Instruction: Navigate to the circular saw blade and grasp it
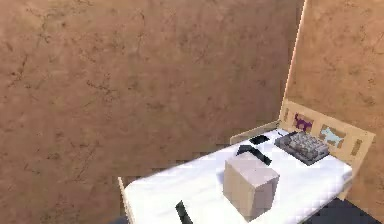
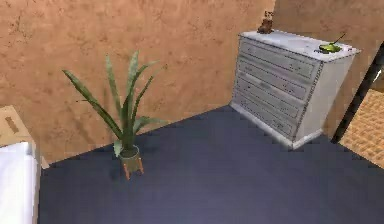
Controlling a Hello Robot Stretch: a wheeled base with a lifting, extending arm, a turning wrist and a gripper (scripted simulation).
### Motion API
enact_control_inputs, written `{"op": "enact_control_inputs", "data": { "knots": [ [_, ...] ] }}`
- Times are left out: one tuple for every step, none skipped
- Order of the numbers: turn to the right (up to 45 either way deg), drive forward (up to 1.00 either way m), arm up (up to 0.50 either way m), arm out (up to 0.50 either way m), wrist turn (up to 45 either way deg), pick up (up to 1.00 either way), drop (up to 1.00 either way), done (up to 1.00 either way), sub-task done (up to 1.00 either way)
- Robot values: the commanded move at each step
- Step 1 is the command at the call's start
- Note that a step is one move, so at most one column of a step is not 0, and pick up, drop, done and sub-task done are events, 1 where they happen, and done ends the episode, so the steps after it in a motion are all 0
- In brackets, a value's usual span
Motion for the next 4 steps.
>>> {"op": "enact_control_inputs", "data": {
  "knots": [
    [45.0, 0.00, 0.00, 0.00, 0.0, 0.00, 0.00, 0.00, 0.00],
    [45.0, 0.00, 0.00, 0.00, 0.0, 0.00, 0.00, 0.00, 0.00],
    [45.0, 0.00, 0.00, 0.00, 0.0, 0.00, 0.00, 0.00, 0.00],
    [9.0, 0.00, 0.00, 0.00, 0.0, 0.00, 0.00, 0.00, 0.00]
  ]
}}
